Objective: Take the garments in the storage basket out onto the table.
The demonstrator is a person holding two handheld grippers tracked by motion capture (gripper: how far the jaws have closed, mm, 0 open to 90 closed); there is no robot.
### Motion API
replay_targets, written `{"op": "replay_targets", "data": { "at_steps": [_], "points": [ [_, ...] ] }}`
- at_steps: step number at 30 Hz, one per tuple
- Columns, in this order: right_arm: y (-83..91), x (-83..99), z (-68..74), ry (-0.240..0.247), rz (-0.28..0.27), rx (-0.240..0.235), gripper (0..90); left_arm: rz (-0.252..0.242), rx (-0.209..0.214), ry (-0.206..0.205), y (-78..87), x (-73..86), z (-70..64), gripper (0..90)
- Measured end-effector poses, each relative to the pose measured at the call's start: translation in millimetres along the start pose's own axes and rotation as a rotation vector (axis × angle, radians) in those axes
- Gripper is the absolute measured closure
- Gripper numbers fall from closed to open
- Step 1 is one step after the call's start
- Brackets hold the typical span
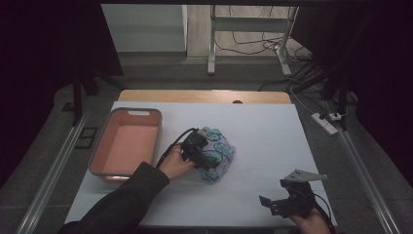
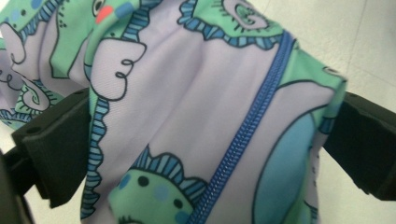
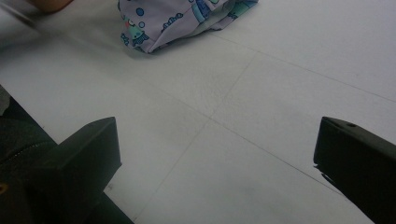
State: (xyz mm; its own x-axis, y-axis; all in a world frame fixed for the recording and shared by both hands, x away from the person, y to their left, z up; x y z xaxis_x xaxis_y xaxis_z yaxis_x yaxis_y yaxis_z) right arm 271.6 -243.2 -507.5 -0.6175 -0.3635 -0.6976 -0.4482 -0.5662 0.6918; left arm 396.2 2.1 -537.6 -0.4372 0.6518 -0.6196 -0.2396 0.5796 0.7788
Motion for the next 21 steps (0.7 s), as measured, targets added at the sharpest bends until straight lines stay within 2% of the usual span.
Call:
{"op": "replay_targets", "data": {
  "at_steps": [5, 7, 8, 21],
  "points": [
    [0.0, -0.1, 0.1, -0.002, -0.001, 0.000, 0.8, -0.019, 0.008, 0.001, 8.7, -3.1, -1.3, 0.0],
    [0.1, 0.0, 0.1, -0.001, -0.001, 0.000, 0.8, -0.035, 0.013, 0.015, 11.6, -4.4, -2.5, 0.0],
    [0.1, -0.1, 0.1, -0.001, -0.001, 0.001, 0.8, -0.031, 0.015, 0.004, 13.9, -4.2, -1.8, 0.0],
    [0.2, -0.1, 0.0, -0.001, -0.001, 0.001, 0.8, -0.090, 0.046, 0.038, 35.3, -6.6, -2.1, 0.0]
  ]
}}
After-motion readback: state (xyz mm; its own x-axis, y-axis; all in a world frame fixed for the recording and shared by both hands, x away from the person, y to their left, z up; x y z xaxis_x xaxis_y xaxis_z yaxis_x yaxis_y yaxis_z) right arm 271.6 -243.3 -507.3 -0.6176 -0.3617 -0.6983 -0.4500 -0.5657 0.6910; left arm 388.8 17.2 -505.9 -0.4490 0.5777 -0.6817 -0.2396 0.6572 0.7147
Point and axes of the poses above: each handheld gripper's, and its own axes: y roughly backward along the jaws, x roughly out of its underside, z roughly to its left, the point moved 7 cm from there along -y, roughly forward along the jaws, and after that the axes turned 3 degrees about -x, right-handed, at the moved point
